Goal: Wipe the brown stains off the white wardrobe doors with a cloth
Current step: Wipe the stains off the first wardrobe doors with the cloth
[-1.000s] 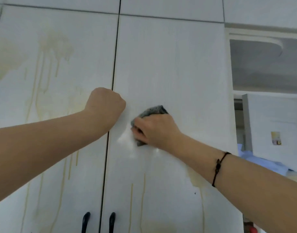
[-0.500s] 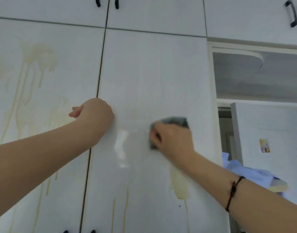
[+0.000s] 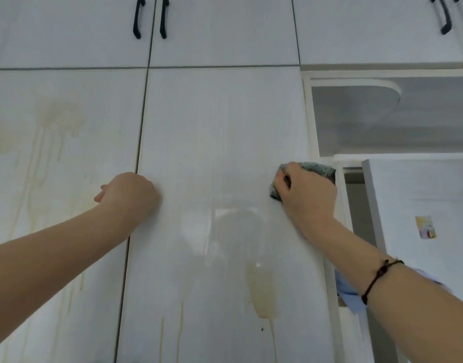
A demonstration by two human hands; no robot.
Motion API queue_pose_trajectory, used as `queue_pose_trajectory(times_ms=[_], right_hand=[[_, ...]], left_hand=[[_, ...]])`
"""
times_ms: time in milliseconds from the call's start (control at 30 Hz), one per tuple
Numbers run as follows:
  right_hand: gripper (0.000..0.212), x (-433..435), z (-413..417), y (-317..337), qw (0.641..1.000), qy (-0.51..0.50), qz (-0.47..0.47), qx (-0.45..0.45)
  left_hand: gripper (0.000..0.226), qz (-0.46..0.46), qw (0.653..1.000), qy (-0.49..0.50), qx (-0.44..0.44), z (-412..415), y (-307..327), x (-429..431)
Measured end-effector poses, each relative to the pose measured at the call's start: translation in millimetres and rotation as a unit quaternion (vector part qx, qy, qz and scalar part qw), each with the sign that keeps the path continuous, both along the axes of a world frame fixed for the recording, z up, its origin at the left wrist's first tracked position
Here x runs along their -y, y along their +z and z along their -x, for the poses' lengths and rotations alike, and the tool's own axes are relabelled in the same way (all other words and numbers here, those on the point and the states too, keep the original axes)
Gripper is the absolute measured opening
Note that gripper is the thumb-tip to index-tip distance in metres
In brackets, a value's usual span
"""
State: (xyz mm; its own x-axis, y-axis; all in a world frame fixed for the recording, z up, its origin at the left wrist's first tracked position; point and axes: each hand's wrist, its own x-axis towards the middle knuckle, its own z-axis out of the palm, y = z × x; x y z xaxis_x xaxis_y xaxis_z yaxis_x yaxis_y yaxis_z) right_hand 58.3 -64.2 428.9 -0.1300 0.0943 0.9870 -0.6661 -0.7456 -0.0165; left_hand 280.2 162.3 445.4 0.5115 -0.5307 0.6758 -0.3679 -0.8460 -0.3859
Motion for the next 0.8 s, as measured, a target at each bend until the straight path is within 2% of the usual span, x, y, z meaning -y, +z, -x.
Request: queue_pose_trajectory(times_ms=[133, 200, 300, 367, 500, 600, 700, 800], right_hand=[[0.032, 3, -10, -93, 0.98, 0.03, 0.153, -0.123], [0.032, 8, -6, -124, 0.968, 0.024, 0.192, -0.162], [0.033, 6, -1, -118, 0.966, 0.014, 0.187, -0.176], [0.033, -1, -3, -90, 0.977, -0.003, 0.142, -0.157], [0.03, -16, -17, -40, 0.999, -0.014, 0.002, -0.038], [0.031, -32, -39, -42, 0.999, 0.0, -0.044, 0.01], [0.034, -45, -59, -84, 0.999, 0.018, 0.001, -0.038], [0.033, -51, -70, -153, 0.974, 0.031, 0.142, -0.175]], left_hand=[[0.034, -0.057, 0.995, 0.071, 0.047, 7, -16, -6], [0.034, -0.06, 0.993, 0.068, 0.077, 15, -22, -14], [0.029, -0.05, 0.994, 0.027, 0.091, 10, -29, -22], [0.032, -0.052, 0.993, 0.026, 0.104, 4, -32, -26], [0.042, -0.046, 0.993, 0.04, 0.098, -7, -37, -24], [0.044, -0.041, 0.996, 0.029, 0.078, -9, -36, -24], [0.047, -0.025, 0.998, 0.017, 0.055, -9, -37, -24], [0.059, -0.002, 0.999, -0.004, 0.048, -15, -42, -27]])
